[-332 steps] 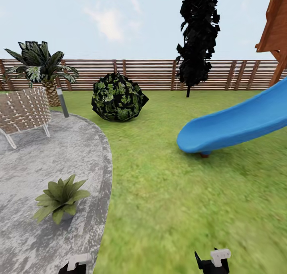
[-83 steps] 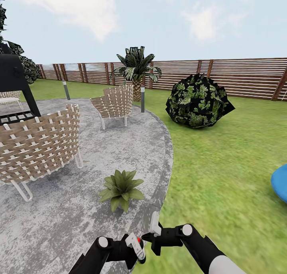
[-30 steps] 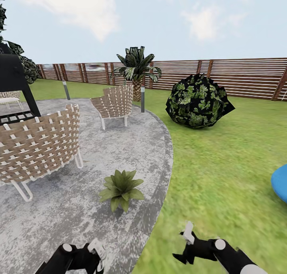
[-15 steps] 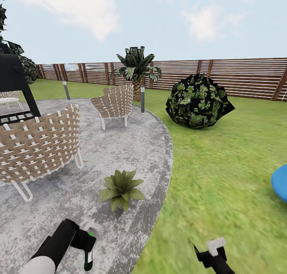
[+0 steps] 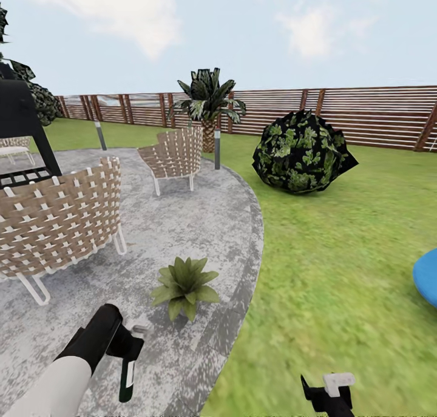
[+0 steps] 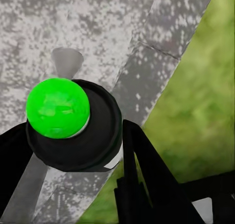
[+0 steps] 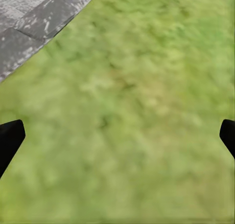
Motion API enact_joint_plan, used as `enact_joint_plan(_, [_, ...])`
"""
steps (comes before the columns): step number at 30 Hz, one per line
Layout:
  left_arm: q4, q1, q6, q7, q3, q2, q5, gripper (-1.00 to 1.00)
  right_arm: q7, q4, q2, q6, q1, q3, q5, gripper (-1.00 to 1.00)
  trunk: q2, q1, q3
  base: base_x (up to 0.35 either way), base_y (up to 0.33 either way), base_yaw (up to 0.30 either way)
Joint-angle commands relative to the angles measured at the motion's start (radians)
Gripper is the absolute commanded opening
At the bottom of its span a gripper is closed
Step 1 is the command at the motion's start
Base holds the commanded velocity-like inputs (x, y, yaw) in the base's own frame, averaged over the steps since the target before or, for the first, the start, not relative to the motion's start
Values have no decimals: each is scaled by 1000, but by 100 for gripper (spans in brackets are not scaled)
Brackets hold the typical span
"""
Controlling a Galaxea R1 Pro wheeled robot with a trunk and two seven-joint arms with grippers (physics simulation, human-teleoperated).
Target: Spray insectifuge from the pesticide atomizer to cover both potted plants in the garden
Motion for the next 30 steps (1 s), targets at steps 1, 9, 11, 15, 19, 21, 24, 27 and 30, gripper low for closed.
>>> enact_joint_plan(1, [-1, -7, 6, -10, 4, -1, -17, -100, 2, 1, 0, -3, -1, 8, -11, 100, 0, 0, -3, 0, 0, 0])
enact_joint_plan(9, [-1, -37, 12, -11, 4, -3, -40, -100, 2, 2, 0, -3, 0, 8, -12, 100, 0, 0, -15, 47, 0, 0])
enact_joint_plan(11, [-1, -38, 12, -11, 5, -3, -39, -100, 2, 2, 0, -3, 0, 8, -12, 100, 0, 0, -18, 194, 0, 0])
enact_joint_plan(15, [-1, -38, 12, -11, 5, -7, -39, -100, 2, 1, 0, -3, 0, 8, -13, 100, 0, 0, -24, 313, 0, 0])
enact_joint_plan(19, [4, -37, 13, -11, 4, -6, -39, -100, 2, 1, 0, -3, -1, 7, -13, 100, 0, 0, -25, 336, 39, 0])
enact_joint_plan(21, [11, -38, 14, -12, 3, -2, -38, -100, 2, 1, 0, -3, 0, 8, -12, 100, 0, 0, -25, 227, 62, 0])
enact_joint_plan(24, [14, -39, 19, -12, -14, -2, -41, -100, 2, 2, 0, -3, -1, 8, -11, 100, 0, 0, -25, 56, 15, 0])
enact_joint_plan(27, [16, -72, 42, -69, -138, 2, -41, -100, 2, 2, 0, -3, 0, 8, -10, 100, 0, 0, -25, 10, 3, 0])
enact_joint_plan(30, [17, -120, 47, -266, -293, 31, -42, -100, 2, 2, 0, -3, -1, 9, -10, 100, 0, 0, -25, 1, 0, 0])
